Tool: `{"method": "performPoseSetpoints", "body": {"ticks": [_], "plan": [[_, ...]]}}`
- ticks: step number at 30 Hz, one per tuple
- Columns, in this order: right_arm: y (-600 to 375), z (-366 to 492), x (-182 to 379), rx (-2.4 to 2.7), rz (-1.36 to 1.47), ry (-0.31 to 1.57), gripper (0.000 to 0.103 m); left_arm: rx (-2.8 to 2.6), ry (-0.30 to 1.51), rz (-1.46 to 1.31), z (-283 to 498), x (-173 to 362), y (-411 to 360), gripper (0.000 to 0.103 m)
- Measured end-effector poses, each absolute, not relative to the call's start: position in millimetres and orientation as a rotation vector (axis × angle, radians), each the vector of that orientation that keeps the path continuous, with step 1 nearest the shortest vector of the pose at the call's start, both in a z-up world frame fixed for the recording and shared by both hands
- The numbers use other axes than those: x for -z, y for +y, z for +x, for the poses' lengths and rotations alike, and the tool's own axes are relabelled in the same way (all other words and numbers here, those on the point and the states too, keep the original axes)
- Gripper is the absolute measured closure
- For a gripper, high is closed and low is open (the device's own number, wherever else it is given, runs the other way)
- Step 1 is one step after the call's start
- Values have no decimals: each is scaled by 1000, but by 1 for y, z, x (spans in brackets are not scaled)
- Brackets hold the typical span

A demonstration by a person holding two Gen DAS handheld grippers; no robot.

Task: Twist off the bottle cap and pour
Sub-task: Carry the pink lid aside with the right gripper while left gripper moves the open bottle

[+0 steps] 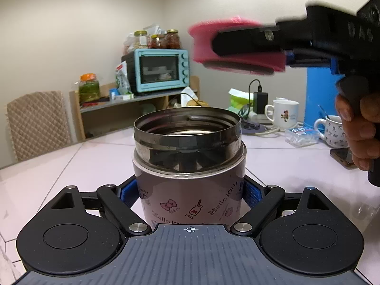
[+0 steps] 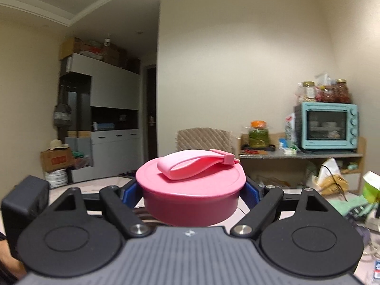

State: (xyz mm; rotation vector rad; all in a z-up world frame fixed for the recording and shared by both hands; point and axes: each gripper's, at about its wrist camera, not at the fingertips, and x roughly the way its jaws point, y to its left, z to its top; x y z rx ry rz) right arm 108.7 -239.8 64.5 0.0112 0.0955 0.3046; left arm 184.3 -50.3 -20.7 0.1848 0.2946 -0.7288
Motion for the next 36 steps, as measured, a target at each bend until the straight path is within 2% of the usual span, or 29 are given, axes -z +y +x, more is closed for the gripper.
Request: {"method": "performPoseSetpoints", "body": {"ticks": [36], "plan": [[-251,129,6,-198,-3,404,18,515,328,162,163,15,-39,13]]}}
